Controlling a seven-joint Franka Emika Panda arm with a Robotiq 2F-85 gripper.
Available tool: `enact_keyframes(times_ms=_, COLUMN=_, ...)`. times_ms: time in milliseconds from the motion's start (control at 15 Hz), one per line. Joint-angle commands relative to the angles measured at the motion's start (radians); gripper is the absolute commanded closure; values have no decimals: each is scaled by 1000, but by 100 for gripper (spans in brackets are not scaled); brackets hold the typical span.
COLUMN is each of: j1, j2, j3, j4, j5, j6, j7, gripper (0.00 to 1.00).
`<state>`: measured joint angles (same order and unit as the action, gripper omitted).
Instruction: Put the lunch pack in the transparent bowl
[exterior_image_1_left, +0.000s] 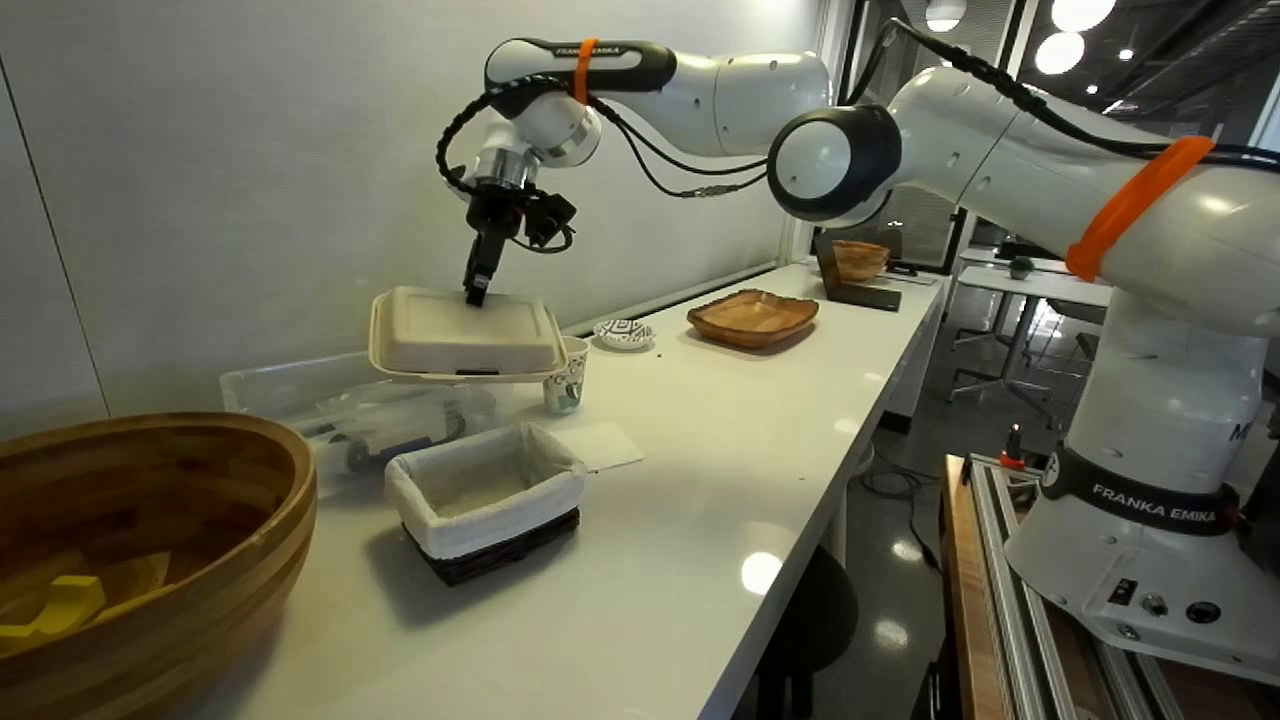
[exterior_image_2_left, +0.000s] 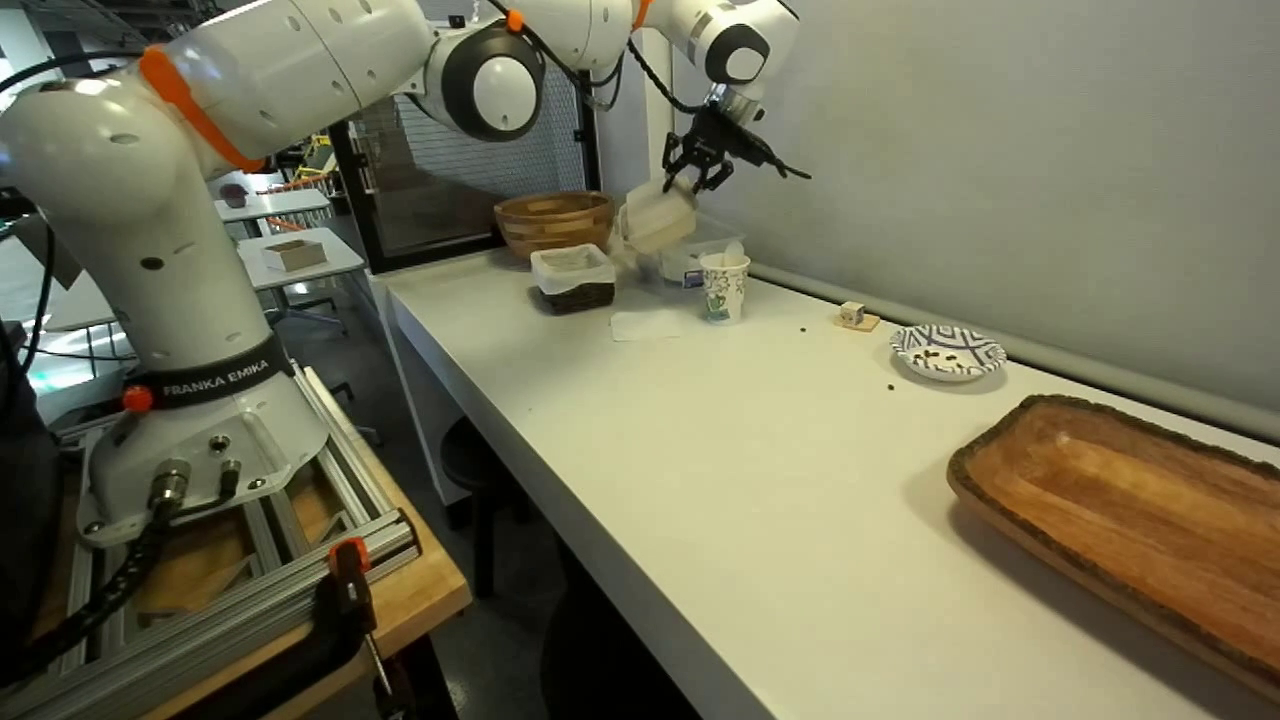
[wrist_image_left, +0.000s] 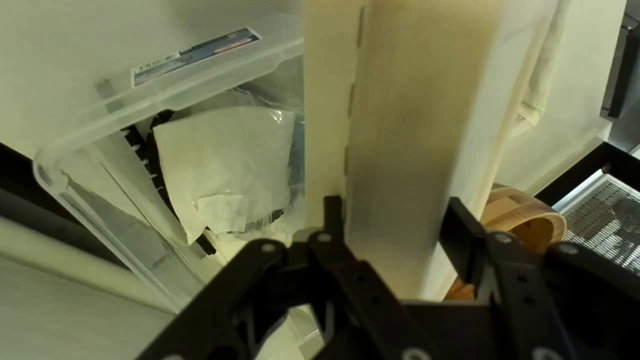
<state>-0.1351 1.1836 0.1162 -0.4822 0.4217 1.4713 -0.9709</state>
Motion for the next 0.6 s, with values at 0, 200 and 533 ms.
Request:
enact_keyframes(times_ms=0, j1=42, j2=21, j3=-8, j4=31, j5=-30, j6=61, j7=-25, gripper=74)
enact_keyframes(times_ms=200, j1=56, j2=8, j3=-3, j4=39, j5=-24, j6=114, j7=-21, gripper=74)
enact_keyframes(times_ms=533, j1=58, j2=7, j3=41, j4=43, j5=-132, j6=249, j7=-67, gripper=74)
